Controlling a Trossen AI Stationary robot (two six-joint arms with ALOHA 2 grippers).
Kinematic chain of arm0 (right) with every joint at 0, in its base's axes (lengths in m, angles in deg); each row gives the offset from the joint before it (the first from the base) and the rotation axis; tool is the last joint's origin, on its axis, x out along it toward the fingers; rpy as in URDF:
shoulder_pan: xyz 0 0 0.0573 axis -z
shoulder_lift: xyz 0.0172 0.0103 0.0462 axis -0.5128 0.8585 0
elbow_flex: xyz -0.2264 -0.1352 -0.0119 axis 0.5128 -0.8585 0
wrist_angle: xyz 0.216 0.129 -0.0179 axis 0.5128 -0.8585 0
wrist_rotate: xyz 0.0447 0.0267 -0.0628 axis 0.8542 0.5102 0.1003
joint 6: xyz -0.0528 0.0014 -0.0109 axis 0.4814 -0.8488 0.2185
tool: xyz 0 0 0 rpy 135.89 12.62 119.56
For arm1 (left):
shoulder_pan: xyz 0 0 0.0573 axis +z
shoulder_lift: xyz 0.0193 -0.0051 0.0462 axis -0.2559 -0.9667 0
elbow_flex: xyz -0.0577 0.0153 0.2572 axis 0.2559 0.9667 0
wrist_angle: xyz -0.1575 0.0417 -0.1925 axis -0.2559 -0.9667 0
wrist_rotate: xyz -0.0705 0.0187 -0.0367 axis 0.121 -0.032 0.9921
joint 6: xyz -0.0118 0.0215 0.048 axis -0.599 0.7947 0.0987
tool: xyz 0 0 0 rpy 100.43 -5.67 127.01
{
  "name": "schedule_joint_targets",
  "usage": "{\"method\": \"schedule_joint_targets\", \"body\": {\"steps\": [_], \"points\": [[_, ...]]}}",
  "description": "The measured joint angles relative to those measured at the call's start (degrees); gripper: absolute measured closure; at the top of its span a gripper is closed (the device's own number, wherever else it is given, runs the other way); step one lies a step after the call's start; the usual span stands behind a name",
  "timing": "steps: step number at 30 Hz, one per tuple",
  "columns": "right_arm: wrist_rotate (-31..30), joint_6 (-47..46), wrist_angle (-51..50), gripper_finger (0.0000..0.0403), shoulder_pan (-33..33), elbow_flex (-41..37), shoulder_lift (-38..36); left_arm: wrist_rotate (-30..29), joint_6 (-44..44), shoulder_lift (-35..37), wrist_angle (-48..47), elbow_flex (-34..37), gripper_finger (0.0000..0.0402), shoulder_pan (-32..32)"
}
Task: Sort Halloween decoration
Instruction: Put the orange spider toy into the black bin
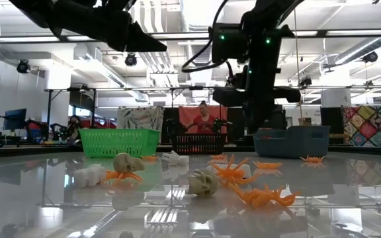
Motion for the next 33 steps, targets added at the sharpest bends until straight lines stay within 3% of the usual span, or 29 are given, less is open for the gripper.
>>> {"method": "schedule_joint_targets", "body": {"steps": [14, 20, 28, 33], "points": [[-3.69, 2.78, -0.04, 0.0394, 3.12, -0.27, -0.25, 0.0, 0.0, 0.0, -0.02, 0.0, 0.0327, 0.0], [-3.49, 4.81, 0.67, 0.0394, -1.79, 2.88, -1.7, 0.0, 0.4, 0.0, -2.83, 0.02, 0.0327, 0.0], [14.25, 25.75, 2.8, 0.0394, -5.85, 7.64, -1.84, 0.0, 0.44, 0.3, -4.85, -0.21, 0.0327, 0.0], [17.36, 55.29, 3.41, 0.0394, -6.88, 5.63, -1.77, 0.0, 0.66, 3.46, -5.99, -0.35, 0.0327, 0.0]]}}
